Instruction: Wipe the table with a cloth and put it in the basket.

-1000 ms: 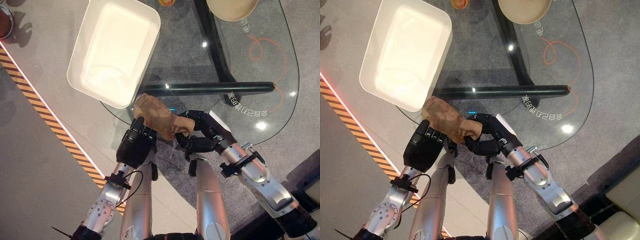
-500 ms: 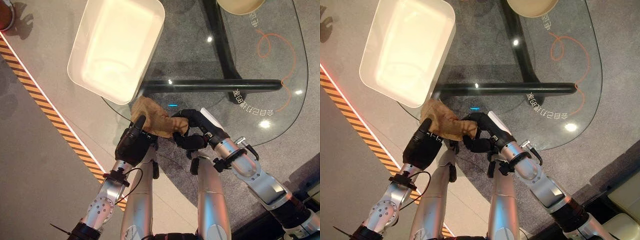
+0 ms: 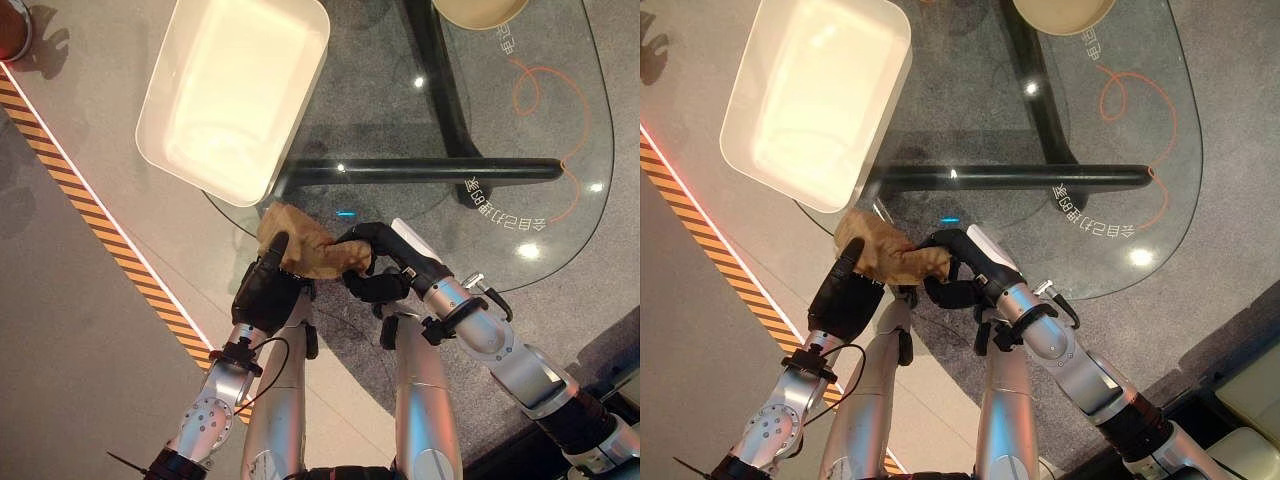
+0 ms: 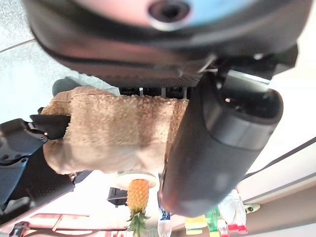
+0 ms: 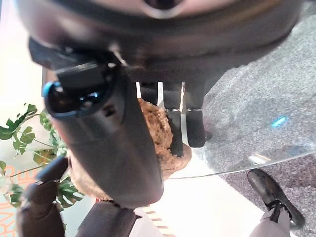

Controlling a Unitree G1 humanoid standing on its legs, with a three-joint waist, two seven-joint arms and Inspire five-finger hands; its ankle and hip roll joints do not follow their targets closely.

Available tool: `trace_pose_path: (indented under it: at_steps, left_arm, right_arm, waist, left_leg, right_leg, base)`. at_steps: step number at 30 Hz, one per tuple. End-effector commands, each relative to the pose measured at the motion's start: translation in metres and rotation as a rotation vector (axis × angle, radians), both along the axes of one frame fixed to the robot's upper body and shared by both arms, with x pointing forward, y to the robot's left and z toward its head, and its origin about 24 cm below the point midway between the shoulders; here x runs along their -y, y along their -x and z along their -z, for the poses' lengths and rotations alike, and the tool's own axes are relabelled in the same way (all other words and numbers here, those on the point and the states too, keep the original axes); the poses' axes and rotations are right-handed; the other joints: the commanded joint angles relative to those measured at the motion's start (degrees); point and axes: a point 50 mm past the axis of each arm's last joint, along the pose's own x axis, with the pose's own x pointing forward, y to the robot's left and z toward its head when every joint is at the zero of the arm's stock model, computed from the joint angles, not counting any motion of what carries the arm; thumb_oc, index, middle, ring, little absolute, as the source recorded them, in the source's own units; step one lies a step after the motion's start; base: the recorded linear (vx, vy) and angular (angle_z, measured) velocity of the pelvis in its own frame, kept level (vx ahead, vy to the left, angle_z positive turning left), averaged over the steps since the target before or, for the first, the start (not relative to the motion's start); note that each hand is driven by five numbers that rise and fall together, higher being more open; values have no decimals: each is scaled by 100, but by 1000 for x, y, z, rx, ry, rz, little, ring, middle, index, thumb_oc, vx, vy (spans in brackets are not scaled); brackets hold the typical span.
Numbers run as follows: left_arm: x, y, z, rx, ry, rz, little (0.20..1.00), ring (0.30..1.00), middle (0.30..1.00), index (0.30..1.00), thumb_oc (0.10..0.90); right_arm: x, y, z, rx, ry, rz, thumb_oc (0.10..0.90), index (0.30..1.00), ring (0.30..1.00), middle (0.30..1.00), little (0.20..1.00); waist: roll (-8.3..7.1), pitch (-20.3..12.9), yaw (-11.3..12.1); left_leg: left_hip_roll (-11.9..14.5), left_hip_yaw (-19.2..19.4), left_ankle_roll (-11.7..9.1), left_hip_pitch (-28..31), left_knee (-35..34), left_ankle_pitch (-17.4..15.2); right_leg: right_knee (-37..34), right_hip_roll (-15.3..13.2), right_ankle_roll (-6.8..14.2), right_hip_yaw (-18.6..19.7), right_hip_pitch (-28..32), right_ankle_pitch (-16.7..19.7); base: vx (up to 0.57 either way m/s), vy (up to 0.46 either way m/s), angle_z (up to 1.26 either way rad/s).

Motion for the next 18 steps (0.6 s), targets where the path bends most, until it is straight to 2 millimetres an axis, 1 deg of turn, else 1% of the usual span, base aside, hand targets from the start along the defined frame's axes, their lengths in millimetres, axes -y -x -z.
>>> trace_pose_path:
  at_steps: [1,8,18]
  left_arm:
    - [24,8,-45,263,32,123,200,300,300,300,100]
    - [20,7,-44,265,20,91,200,300,300,300,100]
    - [22,6,-45,266,18,89,200,300,300,300,100]
  right_arm:
    - [-18,10,-23,104,-16,-119,100,300,300,300,200]
    - [-15,9,-23,110,-25,-98,100,300,300,300,200]
    - [-12,6,-25,127,-68,-47,100,300,300,300,200]
  waist:
    - [17,-151,53]
    - [8,-151,62]
    - [3,-151,49]
  left_leg:
    - [-372,412,75,98,1091,-1327]
    - [-385,397,74,110,1116,-1346]
    - [-375,421,79,129,1101,-1353]
  right_leg:
    - [-1406,515,215,34,201,1013]
    - [-1399,510,214,28,215,1005]
    - [-1380,519,222,40,204,1003]
  base:
    - [0,0,0]
    - [0,0,2]
    - [0,2,1]
